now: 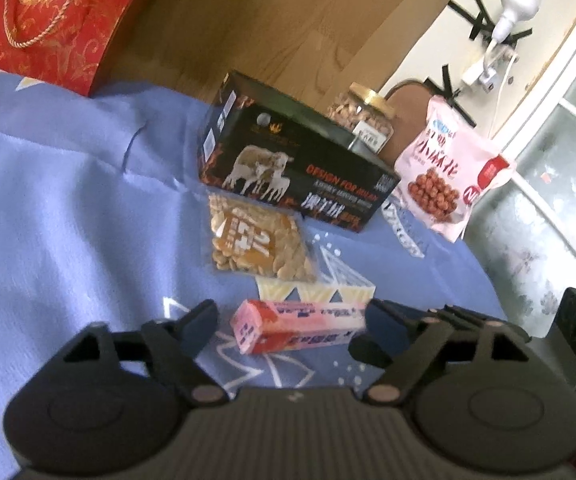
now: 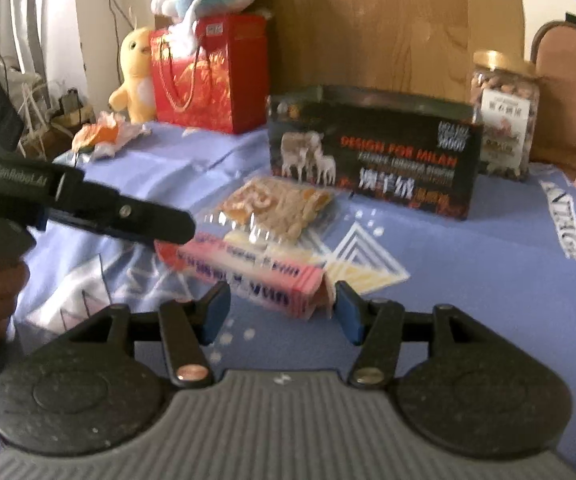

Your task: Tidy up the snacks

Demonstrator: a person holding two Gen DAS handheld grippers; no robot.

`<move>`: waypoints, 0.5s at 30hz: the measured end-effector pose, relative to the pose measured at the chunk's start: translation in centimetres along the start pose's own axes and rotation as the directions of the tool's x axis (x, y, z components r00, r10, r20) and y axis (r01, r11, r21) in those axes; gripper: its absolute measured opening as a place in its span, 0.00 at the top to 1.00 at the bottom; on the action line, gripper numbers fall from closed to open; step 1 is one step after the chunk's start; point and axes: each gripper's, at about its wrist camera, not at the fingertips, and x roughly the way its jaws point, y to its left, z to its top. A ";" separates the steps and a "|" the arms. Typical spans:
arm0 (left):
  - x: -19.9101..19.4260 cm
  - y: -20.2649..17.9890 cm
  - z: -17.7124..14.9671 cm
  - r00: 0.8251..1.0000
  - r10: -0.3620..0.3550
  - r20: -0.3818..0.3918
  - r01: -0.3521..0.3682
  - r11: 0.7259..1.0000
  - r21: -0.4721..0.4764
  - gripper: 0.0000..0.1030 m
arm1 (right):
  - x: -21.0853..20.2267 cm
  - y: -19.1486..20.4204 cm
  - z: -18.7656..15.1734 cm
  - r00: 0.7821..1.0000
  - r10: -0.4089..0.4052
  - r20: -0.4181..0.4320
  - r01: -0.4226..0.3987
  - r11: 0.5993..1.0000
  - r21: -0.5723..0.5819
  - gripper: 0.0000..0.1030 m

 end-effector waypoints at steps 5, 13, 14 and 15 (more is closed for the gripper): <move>0.8 0.3 -0.1 1.000 0.006 -0.014 -0.006 1.000 0.005 0.22 | 1.7 0.0 -0.3 0.999 0.016 -0.035 -0.016 1.000 -0.008 0.41; 1.1 -0.5 -0.6 1.000 0.014 0.008 -0.015 0.998 0.061 0.22 | 1.4 0.2 -0.4 1.000 0.017 -0.026 -0.017 1.000 -0.006 0.40; 1.1 -0.4 -0.6 1.000 0.011 0.010 -0.011 0.998 0.058 0.22 | 1.4 0.2 -0.4 1.000 0.015 -0.025 -0.016 1.000 -0.009 0.40; 1.0 -0.3 -0.6 1.000 0.006 0.013 -0.007 0.999 0.053 0.22 | 1.4 0.2 -0.4 1.000 0.014 -0.025 -0.015 1.000 -0.009 0.40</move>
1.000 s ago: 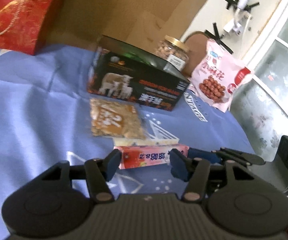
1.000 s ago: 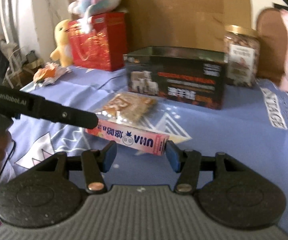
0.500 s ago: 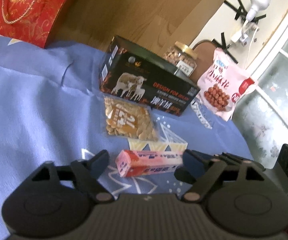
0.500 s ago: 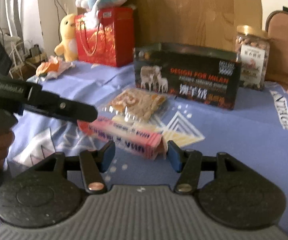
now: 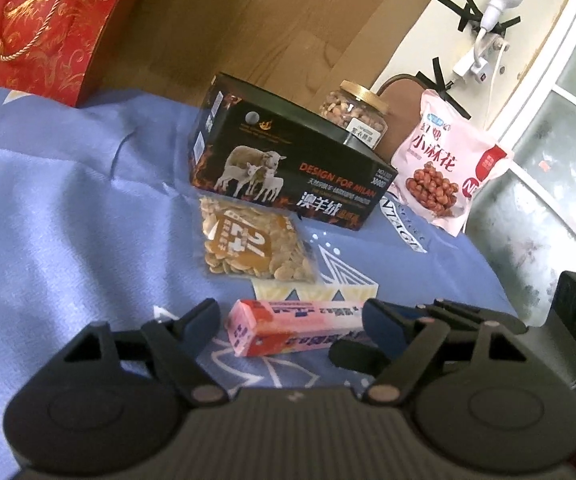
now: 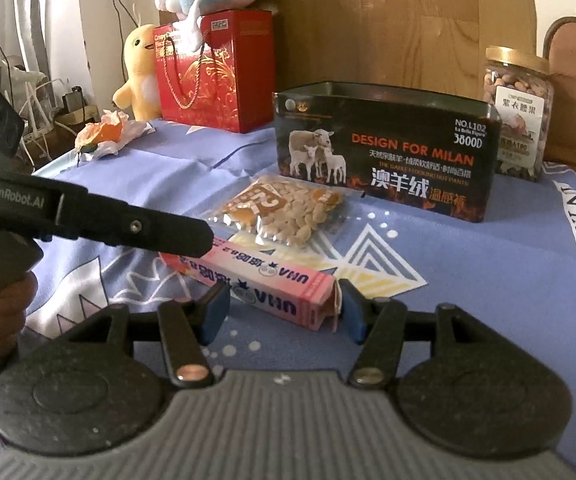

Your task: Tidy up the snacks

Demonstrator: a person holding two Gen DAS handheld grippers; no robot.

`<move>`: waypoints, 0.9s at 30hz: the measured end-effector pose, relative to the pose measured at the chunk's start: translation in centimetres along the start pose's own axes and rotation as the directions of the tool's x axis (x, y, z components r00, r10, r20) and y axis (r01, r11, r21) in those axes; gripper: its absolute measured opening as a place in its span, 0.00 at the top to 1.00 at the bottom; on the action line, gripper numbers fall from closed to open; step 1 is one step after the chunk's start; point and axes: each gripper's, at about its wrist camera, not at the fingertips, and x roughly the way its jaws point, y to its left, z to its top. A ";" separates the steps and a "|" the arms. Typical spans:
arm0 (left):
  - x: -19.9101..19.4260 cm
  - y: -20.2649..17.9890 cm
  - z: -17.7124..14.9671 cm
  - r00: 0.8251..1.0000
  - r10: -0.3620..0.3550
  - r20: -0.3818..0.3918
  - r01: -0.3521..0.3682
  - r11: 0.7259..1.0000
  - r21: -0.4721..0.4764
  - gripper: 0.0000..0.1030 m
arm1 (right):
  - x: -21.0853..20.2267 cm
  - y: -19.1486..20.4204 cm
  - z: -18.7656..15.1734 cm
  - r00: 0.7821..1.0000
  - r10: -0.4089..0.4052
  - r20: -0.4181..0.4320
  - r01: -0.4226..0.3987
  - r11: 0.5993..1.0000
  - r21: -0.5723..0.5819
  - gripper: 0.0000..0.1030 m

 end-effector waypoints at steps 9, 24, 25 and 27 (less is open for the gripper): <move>0.0 0.3 0.0 1.000 -0.010 0.013 0.010 1.000 -0.020 0.21 | -0.1 -0.1 0.0 1.000 0.011 0.003 -0.012 1.000 0.008 0.35; -0.3 0.7 -0.3 0.999 -0.015 0.048 0.018 0.997 -0.069 0.20 | -0.1 0.7 -0.3 1.000 0.000 -0.017 0.000 0.999 -0.037 0.17; -0.3 0.8 -0.3 0.999 -0.019 0.051 0.022 0.997 -0.078 0.20 | -0.1 0.7 -0.3 1.000 0.000 -0.017 0.000 0.999 -0.034 0.17; -0.3 1.0 -0.3 0.998 -0.022 0.053 0.027 0.996 -0.087 0.20 | -0.1 0.7 -0.3 1.000 -0.002 -0.015 0.001 1.000 -0.030 0.17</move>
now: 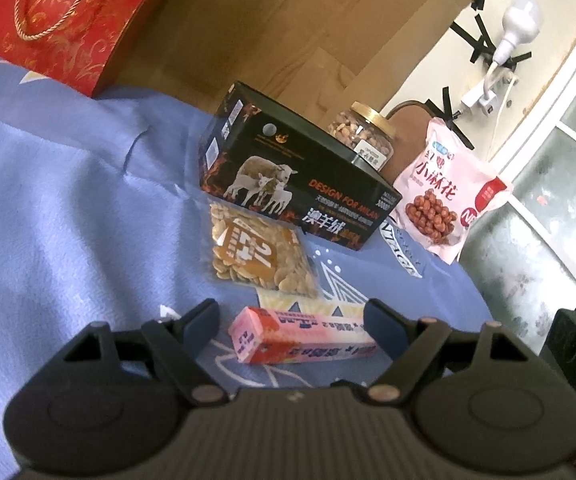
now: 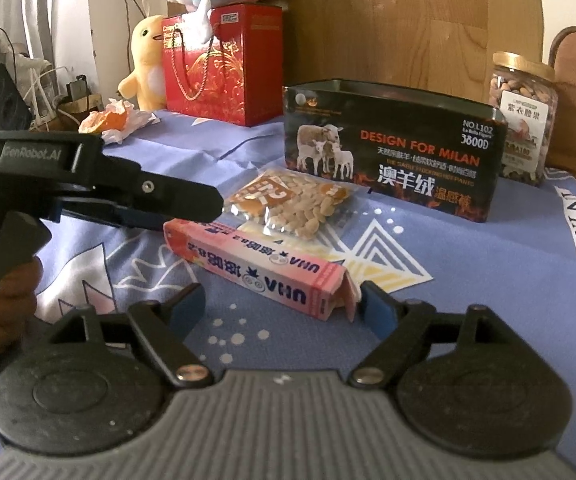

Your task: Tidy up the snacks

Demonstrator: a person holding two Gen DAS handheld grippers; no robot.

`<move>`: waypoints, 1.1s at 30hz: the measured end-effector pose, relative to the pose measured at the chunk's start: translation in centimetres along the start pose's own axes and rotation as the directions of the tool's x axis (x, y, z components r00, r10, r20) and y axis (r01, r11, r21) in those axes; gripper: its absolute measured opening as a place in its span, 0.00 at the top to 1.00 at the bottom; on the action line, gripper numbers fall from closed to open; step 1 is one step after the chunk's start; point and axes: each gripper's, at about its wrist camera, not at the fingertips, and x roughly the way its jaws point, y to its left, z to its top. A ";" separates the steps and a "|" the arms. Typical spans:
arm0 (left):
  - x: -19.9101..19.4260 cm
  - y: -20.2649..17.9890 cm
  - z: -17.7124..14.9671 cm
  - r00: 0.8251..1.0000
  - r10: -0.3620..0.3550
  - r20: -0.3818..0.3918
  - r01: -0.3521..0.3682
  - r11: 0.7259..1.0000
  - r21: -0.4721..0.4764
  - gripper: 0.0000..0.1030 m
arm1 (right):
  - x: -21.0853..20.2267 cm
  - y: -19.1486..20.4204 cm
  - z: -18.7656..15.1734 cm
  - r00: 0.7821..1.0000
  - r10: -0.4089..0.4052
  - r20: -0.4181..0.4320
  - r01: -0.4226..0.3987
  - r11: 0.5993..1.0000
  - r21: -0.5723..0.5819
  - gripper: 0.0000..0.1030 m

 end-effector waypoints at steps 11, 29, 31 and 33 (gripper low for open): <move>0.0 0.0 0.0 1.000 0.000 -0.009 0.000 1.000 0.010 0.20 | -0.1 0.0 0.0 1.000 -0.008 0.004 0.008 1.000 0.001 0.20; 0.3 -0.2 0.2 0.999 -0.028 -0.031 0.029 0.999 0.029 0.11 | 0.0 0.0 0.0 1.000 -0.011 -0.003 0.011 1.000 0.000 0.21; 0.3 -0.2 0.1 0.999 -0.024 -0.030 0.025 0.999 0.035 0.10 | 0.0 0.0 0.0 1.000 -0.010 -0.002 0.010 1.000 0.003 0.21; 0.3 -0.2 0.1 0.999 -0.027 -0.029 0.028 0.999 0.031 0.10 | 0.0 0.0 0.0 1.000 -0.008 0.000 0.008 1.000 0.006 0.21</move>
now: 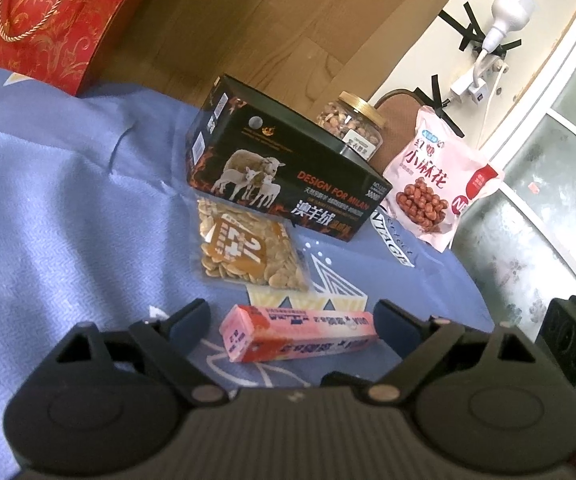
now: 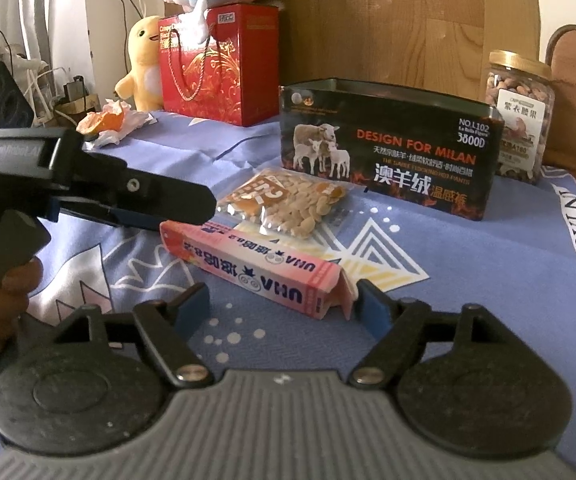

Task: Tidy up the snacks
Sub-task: 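Lift the pink UHA candy box into the black box and release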

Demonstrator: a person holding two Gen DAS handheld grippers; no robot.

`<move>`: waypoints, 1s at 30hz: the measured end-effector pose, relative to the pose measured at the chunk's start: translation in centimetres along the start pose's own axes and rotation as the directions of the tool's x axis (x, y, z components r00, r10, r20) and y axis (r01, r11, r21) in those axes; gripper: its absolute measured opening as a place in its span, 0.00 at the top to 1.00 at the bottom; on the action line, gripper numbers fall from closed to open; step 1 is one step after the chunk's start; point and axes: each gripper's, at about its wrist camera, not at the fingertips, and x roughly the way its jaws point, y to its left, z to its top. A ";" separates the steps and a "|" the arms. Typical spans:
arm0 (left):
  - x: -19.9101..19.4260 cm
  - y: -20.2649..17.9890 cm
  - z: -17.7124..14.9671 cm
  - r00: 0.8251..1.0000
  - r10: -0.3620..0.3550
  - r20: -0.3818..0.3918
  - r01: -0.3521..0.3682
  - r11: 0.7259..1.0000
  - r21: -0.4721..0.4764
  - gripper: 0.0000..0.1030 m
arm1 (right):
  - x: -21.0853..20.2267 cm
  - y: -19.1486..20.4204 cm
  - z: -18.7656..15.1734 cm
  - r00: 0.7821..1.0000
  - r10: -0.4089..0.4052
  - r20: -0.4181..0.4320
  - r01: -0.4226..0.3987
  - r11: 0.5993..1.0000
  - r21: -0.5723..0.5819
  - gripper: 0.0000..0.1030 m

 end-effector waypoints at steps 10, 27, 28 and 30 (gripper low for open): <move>0.0 0.0 0.0 1.000 0.016 0.001 -0.016 1.000 -0.003 0.31 | -0.3 0.0 -0.1 1.000 -0.004 0.020 0.004 1.000 -0.003 0.39; -1.4 -2.0 2.4 0.994 0.106 0.037 -0.107 0.994 0.013 0.44 | -2.6 0.2 1.5 0.991 -0.032 0.130 0.037 0.999 -0.031 0.60; -1.4 -2.4 3.1 0.993 0.105 0.050 -0.107 0.994 0.029 0.44 | -2.7 0.1 2.0 0.989 -0.038 0.143 0.045 0.998 -0.042 0.60; -1.5 -3.2 4.7 0.992 0.101 0.078 -0.106 0.993 0.057 0.44 | -2.7 -0.2 3.2 0.983 -0.052 0.175 0.063 0.996 -0.061 0.60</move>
